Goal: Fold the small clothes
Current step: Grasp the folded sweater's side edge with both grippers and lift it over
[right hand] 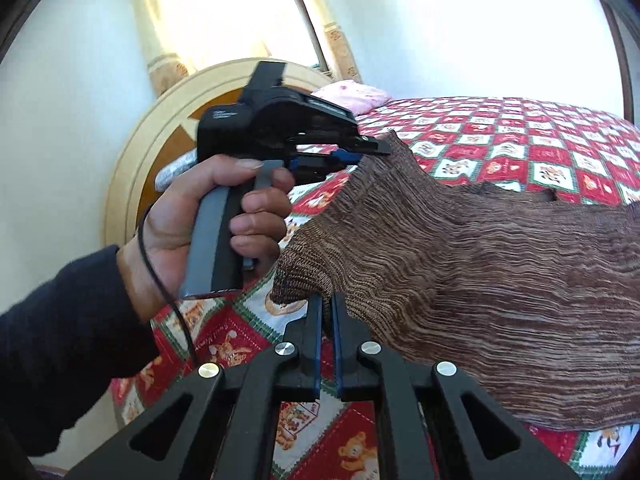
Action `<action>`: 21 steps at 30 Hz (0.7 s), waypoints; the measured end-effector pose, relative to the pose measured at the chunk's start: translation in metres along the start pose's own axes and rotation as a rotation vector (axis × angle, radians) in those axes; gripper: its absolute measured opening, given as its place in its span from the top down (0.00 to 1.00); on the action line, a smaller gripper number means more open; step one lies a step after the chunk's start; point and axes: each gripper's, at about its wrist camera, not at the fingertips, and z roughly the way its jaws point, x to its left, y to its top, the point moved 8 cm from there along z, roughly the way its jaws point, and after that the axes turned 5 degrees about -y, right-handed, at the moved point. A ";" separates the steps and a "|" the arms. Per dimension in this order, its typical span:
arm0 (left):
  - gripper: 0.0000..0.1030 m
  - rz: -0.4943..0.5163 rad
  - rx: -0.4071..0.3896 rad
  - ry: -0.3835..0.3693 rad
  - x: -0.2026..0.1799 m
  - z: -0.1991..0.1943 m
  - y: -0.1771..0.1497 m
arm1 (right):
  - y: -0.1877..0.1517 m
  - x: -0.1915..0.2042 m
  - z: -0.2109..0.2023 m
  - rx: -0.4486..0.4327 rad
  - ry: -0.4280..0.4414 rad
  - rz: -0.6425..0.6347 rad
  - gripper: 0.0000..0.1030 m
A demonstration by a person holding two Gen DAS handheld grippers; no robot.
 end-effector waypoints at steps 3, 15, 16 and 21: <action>0.90 0.018 -0.003 -0.027 -0.022 -0.001 0.002 | 0.008 -0.009 -0.011 -0.016 0.006 0.018 0.96; 0.90 0.083 -0.003 -0.082 -0.096 0.024 0.010 | 0.023 -0.069 -0.069 -0.077 -0.004 0.146 0.97; 0.90 0.083 0.002 -0.086 -0.099 0.028 0.009 | 0.022 -0.070 -0.072 -0.081 -0.014 0.153 0.97; 0.90 0.098 0.033 -0.102 -0.120 0.051 0.004 | 0.019 -0.083 -0.076 -0.078 -0.038 0.217 0.97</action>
